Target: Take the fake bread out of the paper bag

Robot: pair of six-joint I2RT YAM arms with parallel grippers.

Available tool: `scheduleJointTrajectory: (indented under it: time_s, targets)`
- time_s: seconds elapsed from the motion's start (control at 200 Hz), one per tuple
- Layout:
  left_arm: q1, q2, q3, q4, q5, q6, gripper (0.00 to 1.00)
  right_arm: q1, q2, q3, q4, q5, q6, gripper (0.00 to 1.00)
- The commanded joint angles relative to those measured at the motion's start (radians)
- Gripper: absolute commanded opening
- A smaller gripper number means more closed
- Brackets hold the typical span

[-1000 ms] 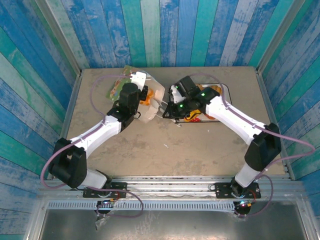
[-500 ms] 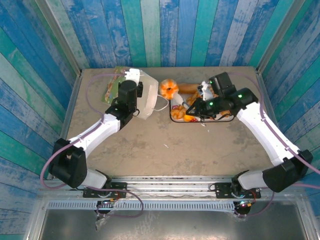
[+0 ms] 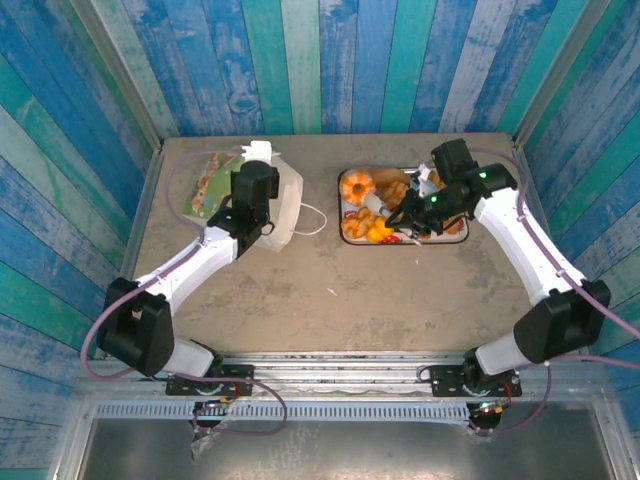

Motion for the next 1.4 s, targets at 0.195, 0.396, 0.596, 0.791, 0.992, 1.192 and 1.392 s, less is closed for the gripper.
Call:
scheduleJointTrajectory:
  time_s: [0.195, 0.396, 0.596, 0.791, 0.992, 1.192, 1.392]
  targets:
    - [0.003, -0.129, -0.002, -0.010, 0.044, -0.059, 0.01, -0.040, 0.121, 0.077, 0.004, -0.067, 0.011, 0.01]
    - [0.003, -0.136, -0.014, 0.012, 0.072, -0.060, 0.01, -0.043, 0.205, 0.132, 0.005, -0.051, -0.002, 0.01]
    - [0.004, -0.125, -0.033, 0.050, 0.076, -0.046, 0.01, -0.043, 0.281, 0.185, 0.005, -0.039, -0.005, 0.00]
    - [0.003, -0.100, -0.028, 0.056, 0.070, -0.039, 0.01, -0.043, 0.342, 0.222, 0.024, -0.044, -0.001, 0.01]
    - [0.003, -0.081, -0.034, 0.078, 0.083, -0.048, 0.00, -0.043, 0.397, 0.251, 0.024, -0.034, -0.004, 0.01]
    - [0.003, -0.064, -0.033, 0.084, 0.101, -0.050, 0.00, -0.049, 0.438, 0.275, 0.019, -0.021, -0.004, 0.00]
    - [0.003, -0.068, -0.039, 0.090, 0.103, -0.050, 0.00, -0.065, 0.413, 0.256, -0.014, 0.007, -0.014, 0.00]
